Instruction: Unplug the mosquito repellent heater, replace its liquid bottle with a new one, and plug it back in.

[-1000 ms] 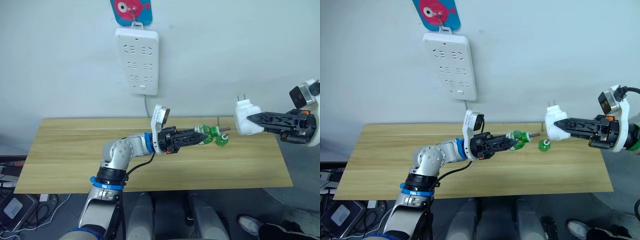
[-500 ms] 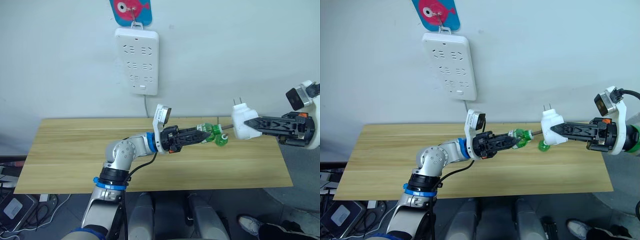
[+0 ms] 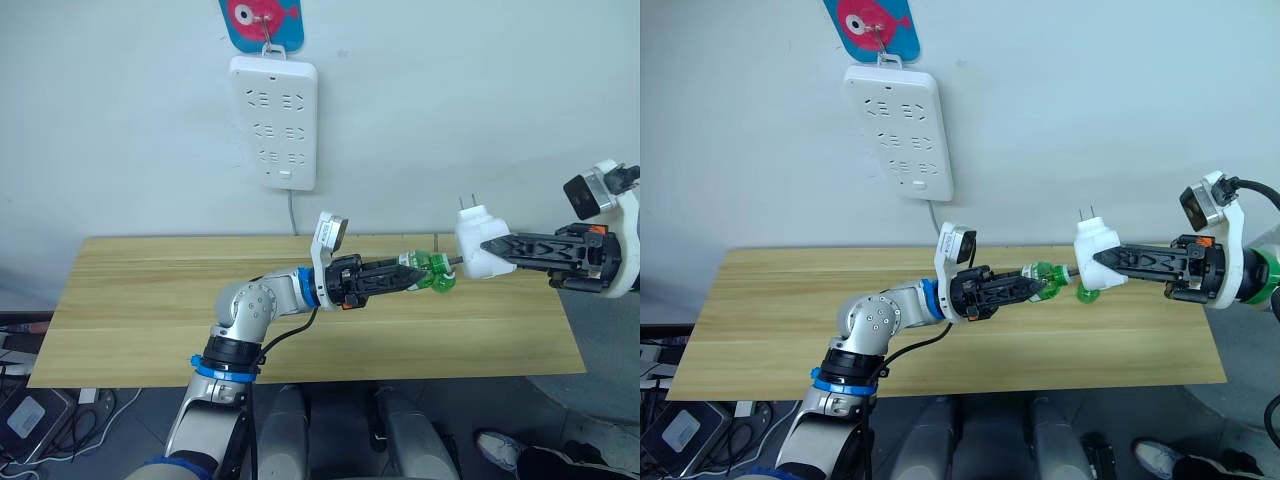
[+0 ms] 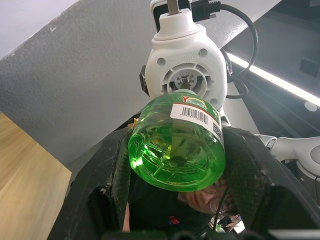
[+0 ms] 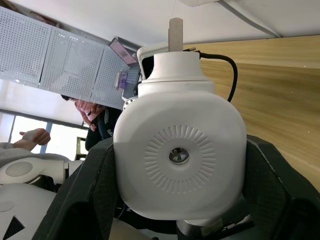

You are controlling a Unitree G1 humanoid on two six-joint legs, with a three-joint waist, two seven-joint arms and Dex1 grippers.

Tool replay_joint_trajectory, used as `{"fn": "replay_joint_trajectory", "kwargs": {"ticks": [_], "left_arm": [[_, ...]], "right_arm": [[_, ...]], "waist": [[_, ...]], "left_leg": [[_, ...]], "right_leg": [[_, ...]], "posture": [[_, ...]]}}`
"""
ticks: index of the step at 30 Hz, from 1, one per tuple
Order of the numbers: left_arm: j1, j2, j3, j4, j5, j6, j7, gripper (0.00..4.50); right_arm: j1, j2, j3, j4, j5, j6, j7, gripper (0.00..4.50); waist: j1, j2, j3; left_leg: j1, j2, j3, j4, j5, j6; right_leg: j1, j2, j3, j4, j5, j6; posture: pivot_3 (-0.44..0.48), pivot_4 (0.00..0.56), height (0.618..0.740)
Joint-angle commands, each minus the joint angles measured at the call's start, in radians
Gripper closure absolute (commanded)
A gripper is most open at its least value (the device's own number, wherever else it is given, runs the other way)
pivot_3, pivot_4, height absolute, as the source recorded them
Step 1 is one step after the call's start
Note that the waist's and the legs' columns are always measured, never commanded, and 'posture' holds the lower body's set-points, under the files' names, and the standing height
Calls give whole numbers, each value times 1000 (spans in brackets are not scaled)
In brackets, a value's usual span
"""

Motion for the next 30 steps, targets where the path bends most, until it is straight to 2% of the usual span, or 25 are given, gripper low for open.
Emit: {"fn": "replay_joint_trajectory", "kwargs": {"ticks": [1,30], "left_arm": [[-7,-16,2,-21,-19,-8,-1,2090],[-6,-24,3,-61,-39,20,0,2090]], "right_arm": [[-15,0,-8,-38,33,-15,13,1516],[5,5,-14,-41,33,-36,-30,1516]], "waist": [[0,0,0],[1,0,0]], "left_leg": [[0,0,0,0,0,0],[0,0,0,0,0,0]], "right_leg": [[0,0,0,0,0,0],[0,0,0,0,0,0]], "posture": [[110,309,740],[119,296,740]]}}
